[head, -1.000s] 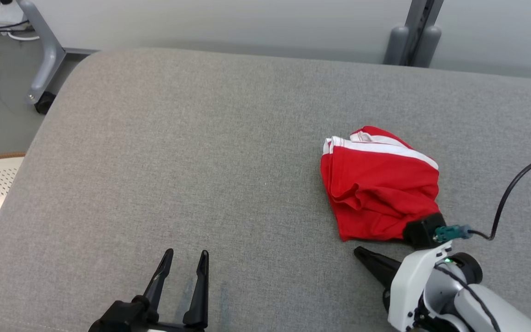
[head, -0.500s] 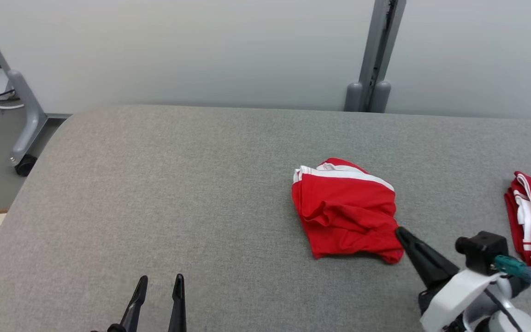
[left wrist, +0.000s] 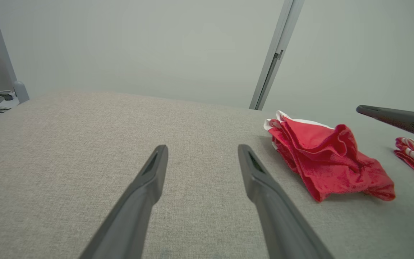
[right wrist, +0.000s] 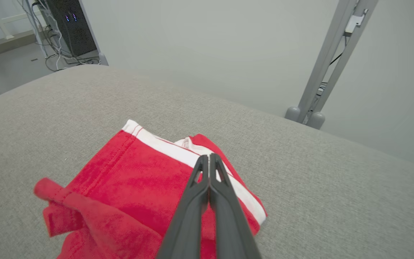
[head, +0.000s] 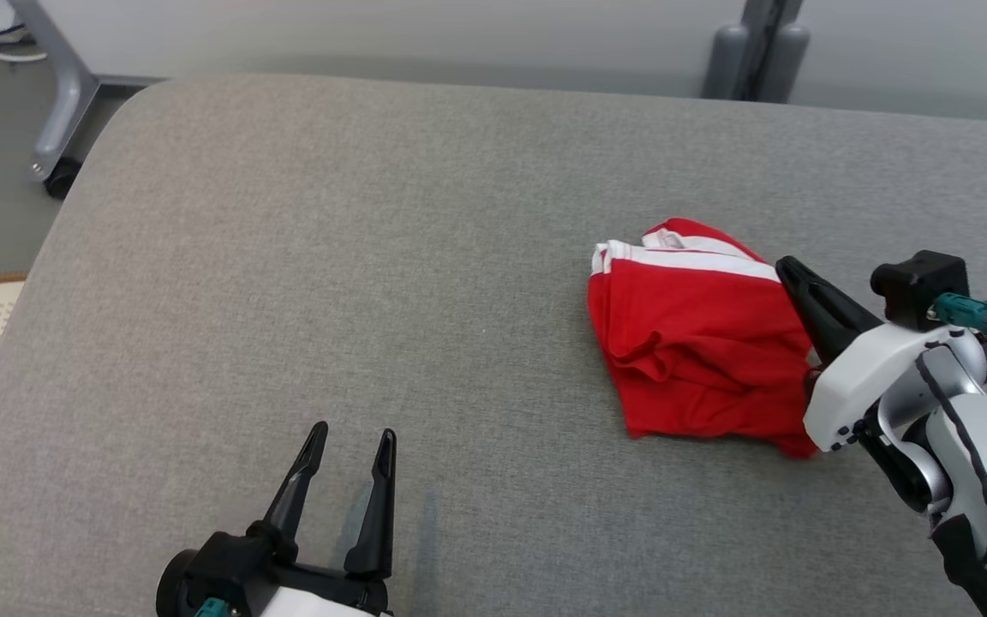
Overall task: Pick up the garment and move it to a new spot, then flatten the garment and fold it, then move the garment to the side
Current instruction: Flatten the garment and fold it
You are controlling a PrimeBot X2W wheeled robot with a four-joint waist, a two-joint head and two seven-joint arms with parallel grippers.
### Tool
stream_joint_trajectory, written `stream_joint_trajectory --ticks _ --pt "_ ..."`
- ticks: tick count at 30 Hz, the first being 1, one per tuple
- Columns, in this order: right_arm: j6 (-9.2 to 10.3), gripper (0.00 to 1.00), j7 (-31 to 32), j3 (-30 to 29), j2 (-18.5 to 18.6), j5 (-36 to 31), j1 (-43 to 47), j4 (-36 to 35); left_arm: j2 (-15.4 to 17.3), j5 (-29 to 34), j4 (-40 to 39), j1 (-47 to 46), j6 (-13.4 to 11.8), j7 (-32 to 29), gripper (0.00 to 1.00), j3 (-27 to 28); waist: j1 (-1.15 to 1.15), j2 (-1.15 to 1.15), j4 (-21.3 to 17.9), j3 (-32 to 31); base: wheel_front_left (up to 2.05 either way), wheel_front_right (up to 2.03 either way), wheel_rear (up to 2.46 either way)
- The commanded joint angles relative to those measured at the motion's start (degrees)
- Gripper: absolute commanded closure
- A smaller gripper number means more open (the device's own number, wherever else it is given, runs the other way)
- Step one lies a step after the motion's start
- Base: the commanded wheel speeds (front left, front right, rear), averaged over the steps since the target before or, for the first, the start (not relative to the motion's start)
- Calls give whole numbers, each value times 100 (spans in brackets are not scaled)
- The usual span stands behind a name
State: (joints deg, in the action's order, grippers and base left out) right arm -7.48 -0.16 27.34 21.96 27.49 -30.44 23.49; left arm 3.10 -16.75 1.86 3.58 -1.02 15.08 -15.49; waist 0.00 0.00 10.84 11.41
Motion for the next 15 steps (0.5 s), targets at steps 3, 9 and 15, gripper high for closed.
stream_joint_trajectory --ticks 3,9,15 --pt "-2 100 -145 316 5 149 -269 463 4 12 37 -139 34 9 0 -24 0 0 374 340 0 0 0" --pt "-2 100 -591 881 -24 519 -411 1022 -8 -35 34 -102 -48 9 0 48 0 0 430 284 0 0 0" --pt "-2 100 -869 1454 -16 804 -264 1067 -10 -31 3 23 -50 9 0 113 0 0 259 209 0 0 0"
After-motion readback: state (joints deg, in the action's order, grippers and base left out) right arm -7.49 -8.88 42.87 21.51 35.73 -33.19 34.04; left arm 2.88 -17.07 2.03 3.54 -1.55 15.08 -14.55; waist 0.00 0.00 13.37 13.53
